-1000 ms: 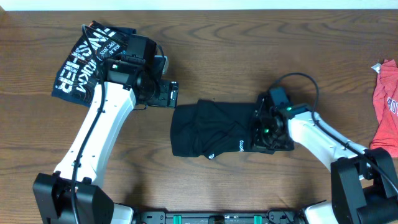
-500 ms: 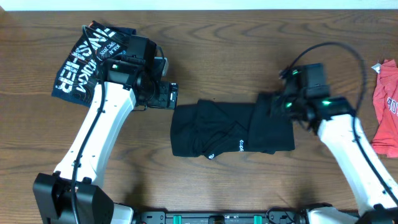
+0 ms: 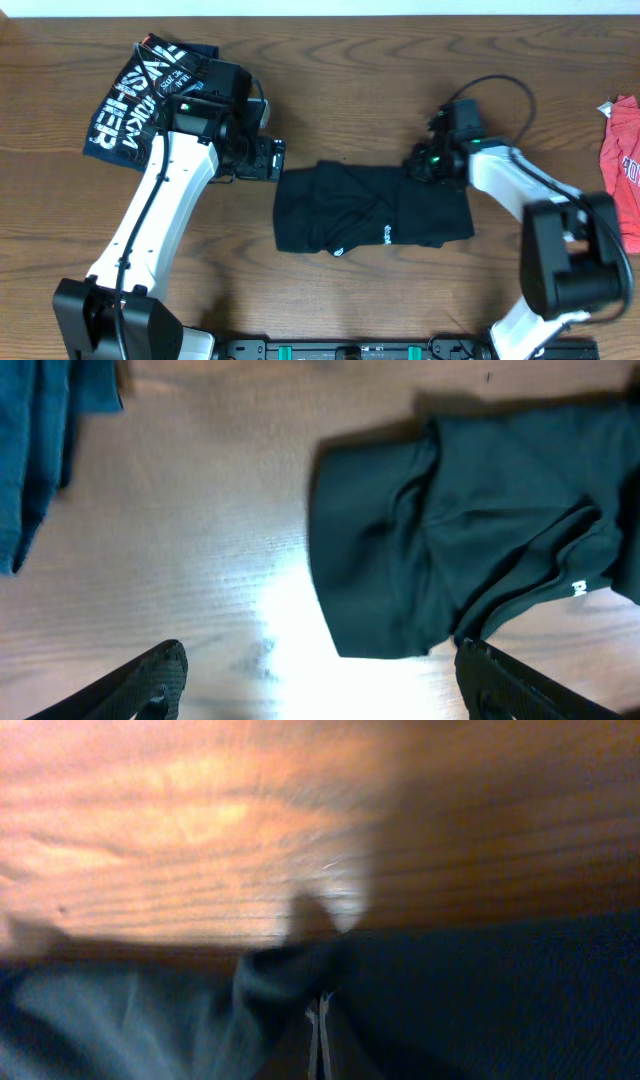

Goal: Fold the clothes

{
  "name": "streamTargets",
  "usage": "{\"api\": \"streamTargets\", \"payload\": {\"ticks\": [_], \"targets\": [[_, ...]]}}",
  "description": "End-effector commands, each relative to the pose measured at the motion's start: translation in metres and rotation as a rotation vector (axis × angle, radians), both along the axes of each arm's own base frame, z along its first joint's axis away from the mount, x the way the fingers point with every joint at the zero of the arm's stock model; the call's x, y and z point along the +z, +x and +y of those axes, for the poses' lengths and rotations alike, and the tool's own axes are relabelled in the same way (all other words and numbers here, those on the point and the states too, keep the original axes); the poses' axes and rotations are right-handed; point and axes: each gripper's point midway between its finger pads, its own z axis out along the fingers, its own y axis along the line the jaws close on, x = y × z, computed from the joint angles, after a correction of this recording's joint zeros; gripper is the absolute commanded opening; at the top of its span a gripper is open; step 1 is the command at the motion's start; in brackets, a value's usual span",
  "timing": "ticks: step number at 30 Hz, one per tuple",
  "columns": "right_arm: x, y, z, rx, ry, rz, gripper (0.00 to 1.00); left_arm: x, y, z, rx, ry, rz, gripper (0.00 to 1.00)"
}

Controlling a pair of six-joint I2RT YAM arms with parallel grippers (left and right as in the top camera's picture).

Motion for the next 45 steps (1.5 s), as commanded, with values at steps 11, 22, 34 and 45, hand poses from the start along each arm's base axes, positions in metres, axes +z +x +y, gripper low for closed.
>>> {"api": "streamTargets", "payload": {"ticks": [11,22,34,45], "targets": [[0.067,-0.015,0.018,0.124,0.088,-0.098,0.02,-0.040,-0.040,-0.002,0.065,-0.037,0.187,0.88],[0.050,-0.064,0.012,0.273,-0.050,0.006,0.04,-0.111,-0.076,-0.016,0.207,-0.157,0.310,0.95],[-0.014,-0.093,0.009,0.289,-0.085,0.235,0.01,-0.150,-0.100,-0.043,0.266,-0.373,0.353,0.99],[-0.014,-0.092,0.009,0.289,-0.084,0.230,0.01,-0.158,-0.108,-0.076,0.228,-0.545,0.424,0.52]]}}
